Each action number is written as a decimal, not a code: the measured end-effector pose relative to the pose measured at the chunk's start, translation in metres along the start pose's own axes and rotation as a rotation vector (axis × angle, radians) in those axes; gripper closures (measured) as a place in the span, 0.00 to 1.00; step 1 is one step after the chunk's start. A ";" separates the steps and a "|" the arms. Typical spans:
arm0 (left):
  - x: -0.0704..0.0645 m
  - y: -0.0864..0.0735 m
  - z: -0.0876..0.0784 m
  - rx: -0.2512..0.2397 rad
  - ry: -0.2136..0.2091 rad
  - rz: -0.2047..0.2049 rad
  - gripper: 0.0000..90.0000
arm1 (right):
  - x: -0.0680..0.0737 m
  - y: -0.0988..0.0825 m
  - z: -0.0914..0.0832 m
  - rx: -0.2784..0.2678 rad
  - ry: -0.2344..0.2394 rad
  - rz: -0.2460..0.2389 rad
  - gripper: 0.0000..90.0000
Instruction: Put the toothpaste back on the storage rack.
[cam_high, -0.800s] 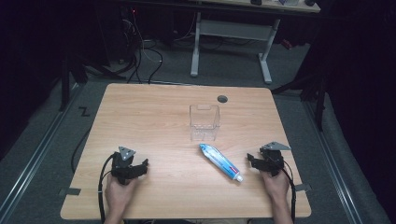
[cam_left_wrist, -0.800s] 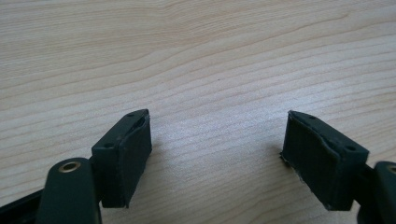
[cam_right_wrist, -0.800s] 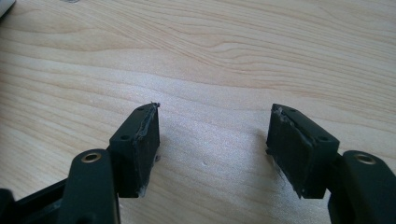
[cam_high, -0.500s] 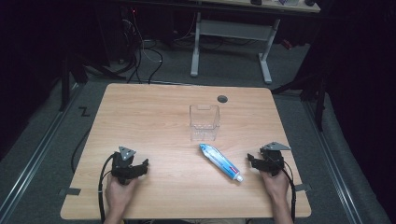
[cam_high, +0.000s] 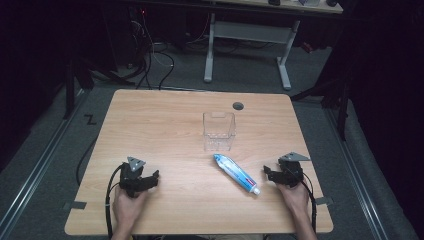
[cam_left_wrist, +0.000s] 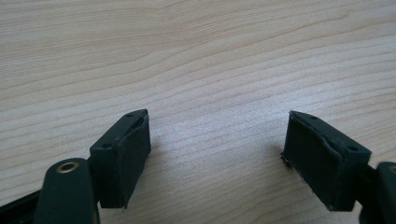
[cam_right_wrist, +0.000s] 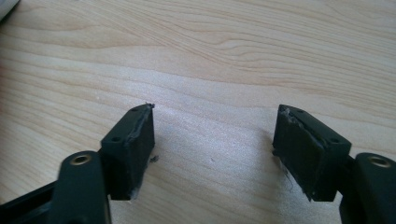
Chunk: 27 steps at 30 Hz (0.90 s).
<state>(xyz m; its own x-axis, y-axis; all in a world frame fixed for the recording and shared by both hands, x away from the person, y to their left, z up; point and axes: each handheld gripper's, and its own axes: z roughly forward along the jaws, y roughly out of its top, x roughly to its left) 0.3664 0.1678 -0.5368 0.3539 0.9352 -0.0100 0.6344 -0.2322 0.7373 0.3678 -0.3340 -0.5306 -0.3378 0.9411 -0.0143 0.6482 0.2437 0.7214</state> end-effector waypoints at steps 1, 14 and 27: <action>0.000 0.000 0.000 0.000 0.000 0.000 0.26 | 0.000 0.000 -0.001 -0.003 -0.008 0.005 0.37; 0.000 0.000 0.000 0.001 0.000 0.001 0.26 | -0.002 0.000 -0.004 -0.027 -0.018 0.029 0.53; 0.000 0.000 0.000 0.000 0.001 0.000 0.26 | 0.001 0.002 -0.028 -0.087 0.026 0.038 0.58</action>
<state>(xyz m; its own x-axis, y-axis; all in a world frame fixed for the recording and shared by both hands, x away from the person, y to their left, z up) 0.3667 0.1677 -0.5367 0.3533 0.9355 -0.0098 0.6348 -0.2321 0.7370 0.3493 -0.3398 -0.5099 -0.3324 0.9426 0.0307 0.5994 0.1860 0.7785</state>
